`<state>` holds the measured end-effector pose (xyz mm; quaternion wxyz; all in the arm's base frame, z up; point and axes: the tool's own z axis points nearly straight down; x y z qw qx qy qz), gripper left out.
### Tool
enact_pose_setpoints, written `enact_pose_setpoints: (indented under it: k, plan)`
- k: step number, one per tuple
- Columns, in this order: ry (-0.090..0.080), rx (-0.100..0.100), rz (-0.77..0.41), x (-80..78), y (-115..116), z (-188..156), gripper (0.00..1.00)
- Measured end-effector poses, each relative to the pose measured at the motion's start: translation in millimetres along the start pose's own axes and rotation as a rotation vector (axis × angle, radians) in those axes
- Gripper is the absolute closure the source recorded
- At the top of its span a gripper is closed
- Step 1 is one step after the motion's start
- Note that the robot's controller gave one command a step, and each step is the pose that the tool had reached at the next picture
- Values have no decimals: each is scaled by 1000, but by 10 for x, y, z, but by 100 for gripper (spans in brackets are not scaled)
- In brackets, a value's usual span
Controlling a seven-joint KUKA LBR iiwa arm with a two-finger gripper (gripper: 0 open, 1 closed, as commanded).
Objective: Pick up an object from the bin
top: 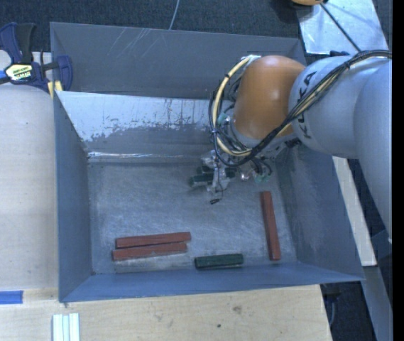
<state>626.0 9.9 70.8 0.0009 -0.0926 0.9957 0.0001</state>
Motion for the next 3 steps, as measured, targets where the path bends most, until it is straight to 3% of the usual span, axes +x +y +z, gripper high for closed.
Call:
enact_pose_setpoints:
  k: [1,2,3]
  plan:
    - [2,0,0,12,2,-34,100]
    - [1,1,1,-1,-2,-853,100]
    - [-11,3,1,-30,-8,-962,100]
